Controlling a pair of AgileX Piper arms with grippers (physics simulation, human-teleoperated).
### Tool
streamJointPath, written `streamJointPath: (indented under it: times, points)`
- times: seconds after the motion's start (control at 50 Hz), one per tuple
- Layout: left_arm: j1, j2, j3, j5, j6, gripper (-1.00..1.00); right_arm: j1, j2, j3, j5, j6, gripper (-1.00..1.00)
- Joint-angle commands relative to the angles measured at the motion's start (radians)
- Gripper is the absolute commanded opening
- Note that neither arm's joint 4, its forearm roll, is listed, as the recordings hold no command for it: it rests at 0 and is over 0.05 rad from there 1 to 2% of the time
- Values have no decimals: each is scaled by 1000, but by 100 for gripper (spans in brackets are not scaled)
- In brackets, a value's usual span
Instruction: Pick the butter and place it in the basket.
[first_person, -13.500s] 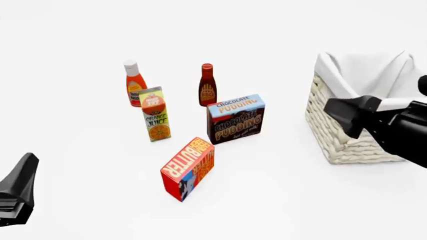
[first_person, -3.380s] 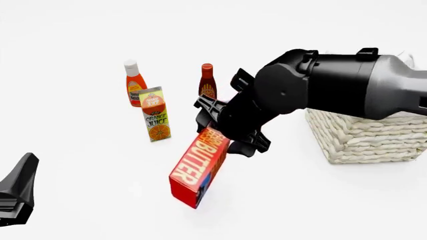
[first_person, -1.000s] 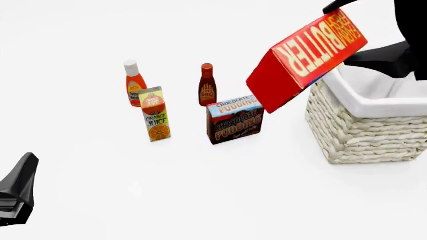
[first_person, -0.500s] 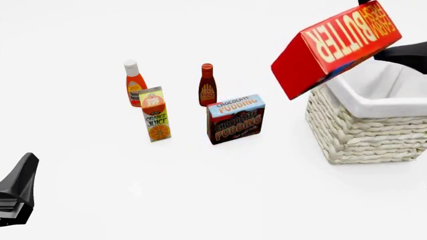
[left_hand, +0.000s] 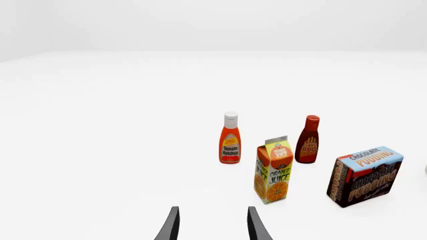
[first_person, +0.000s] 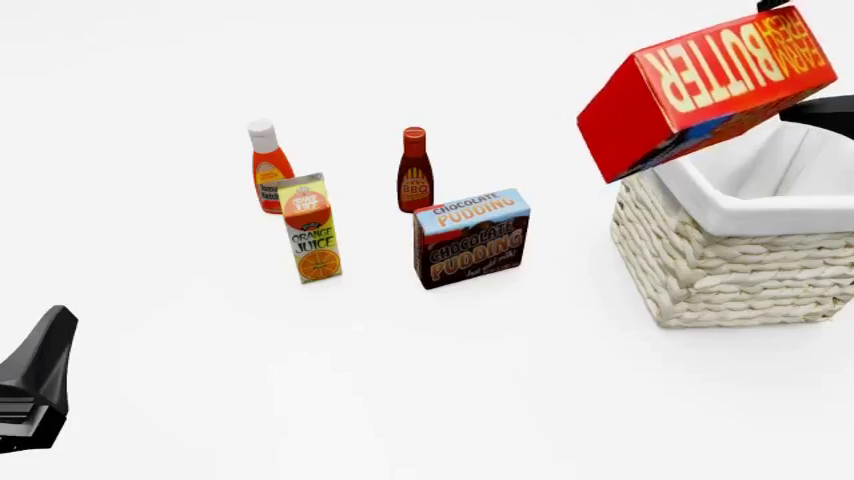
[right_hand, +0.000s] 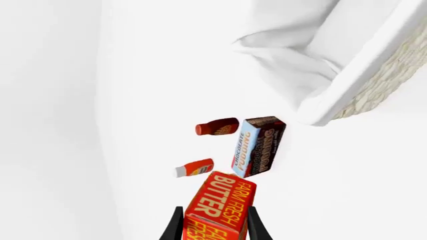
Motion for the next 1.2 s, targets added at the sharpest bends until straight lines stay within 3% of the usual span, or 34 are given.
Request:
streamJointPath:
  times: [0.02,1.2]
  points:
    - [0,0,0,0,0,100,-56,8,-10,-30,26,-100]
    - [0,0,0,0,0,100,-324,18,21,-82,40,-100]
